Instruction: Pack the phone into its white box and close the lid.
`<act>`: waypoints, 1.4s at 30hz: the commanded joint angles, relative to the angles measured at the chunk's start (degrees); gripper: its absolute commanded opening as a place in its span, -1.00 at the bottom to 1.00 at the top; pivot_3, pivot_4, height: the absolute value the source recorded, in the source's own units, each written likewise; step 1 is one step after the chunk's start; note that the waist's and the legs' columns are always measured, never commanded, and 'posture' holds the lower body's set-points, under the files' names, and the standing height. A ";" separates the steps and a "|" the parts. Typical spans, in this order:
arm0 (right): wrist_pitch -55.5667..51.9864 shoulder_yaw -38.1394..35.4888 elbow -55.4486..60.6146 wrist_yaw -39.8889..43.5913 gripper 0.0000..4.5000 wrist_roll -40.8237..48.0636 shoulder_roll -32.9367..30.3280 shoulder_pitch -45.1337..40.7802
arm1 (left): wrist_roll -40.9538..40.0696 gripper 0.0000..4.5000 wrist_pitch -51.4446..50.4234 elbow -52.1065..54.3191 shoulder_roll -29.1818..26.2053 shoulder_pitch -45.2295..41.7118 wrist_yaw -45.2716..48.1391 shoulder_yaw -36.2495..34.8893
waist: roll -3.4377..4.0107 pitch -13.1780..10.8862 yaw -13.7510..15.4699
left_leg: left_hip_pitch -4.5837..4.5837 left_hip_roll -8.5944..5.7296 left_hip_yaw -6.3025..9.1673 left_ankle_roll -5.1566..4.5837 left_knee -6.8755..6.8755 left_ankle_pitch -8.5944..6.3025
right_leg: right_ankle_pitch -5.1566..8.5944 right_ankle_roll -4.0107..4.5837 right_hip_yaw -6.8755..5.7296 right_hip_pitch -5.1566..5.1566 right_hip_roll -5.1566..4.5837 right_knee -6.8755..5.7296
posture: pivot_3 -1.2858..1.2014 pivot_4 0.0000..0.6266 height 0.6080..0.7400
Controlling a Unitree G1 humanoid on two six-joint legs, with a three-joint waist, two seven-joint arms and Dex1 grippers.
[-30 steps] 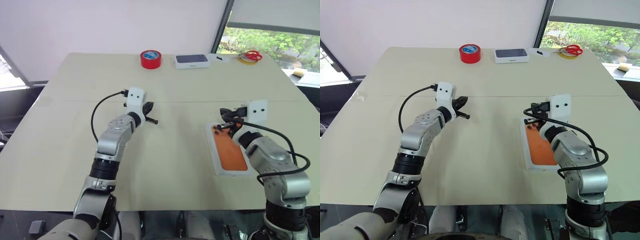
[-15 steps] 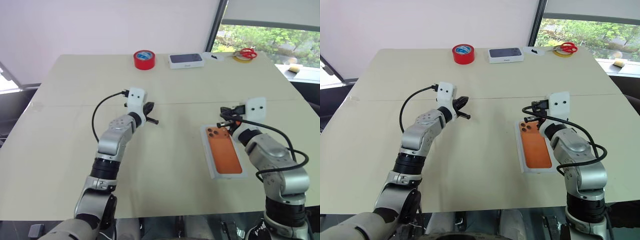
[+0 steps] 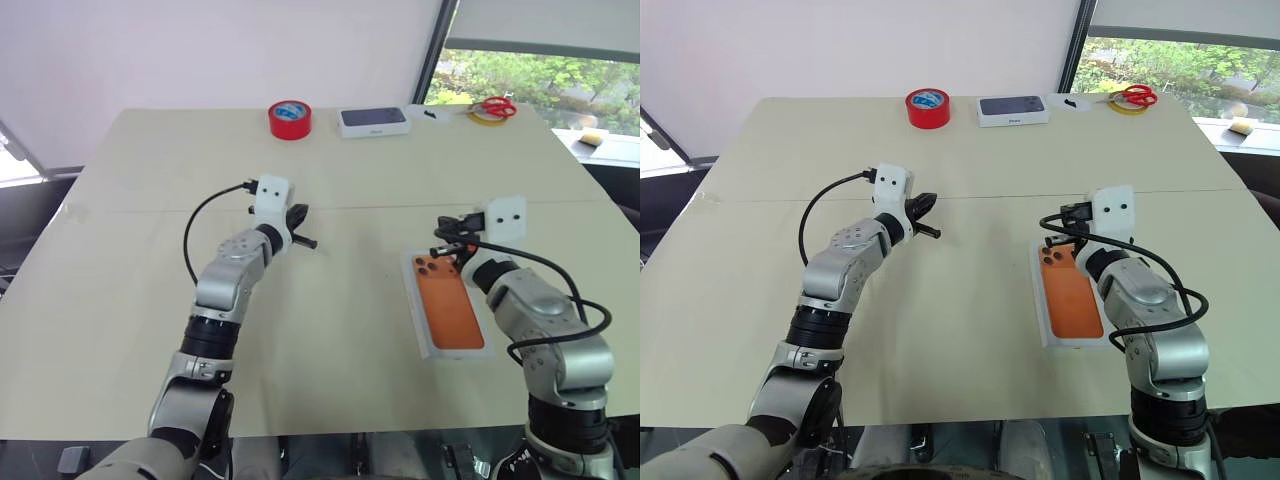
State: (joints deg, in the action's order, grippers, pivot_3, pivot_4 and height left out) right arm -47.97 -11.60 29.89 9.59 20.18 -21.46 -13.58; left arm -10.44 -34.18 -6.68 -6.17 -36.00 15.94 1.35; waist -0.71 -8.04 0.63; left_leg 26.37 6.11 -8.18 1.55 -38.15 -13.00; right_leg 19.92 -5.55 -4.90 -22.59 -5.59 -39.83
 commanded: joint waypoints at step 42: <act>9.22 -13.14 -0.15 25.41 -0.98 6.93 -17.97 15.42 | -4.80 -1.00 6.99 1.93 -24.38 8.27 21.61 -6.35 | -0.13 -0.22 -0.02 | -0.15 -0.01 0.03 0.00 0.19 0.00 | -0.05 0.08 -0.04 0.20 0.01 0.28 | 0.03 -0.52 1.00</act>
State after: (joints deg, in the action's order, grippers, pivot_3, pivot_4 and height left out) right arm -40.69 -22.32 30.13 32.76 26.03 -38.28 1.64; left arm -14.32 -29.33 -5.82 -29.18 -27.33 35.24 -3.33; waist -0.84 -8.26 0.61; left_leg 26.20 6.10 -8.13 1.55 -37.96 -12.99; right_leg 19.87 -5.46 -4.95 -22.35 -5.59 -39.53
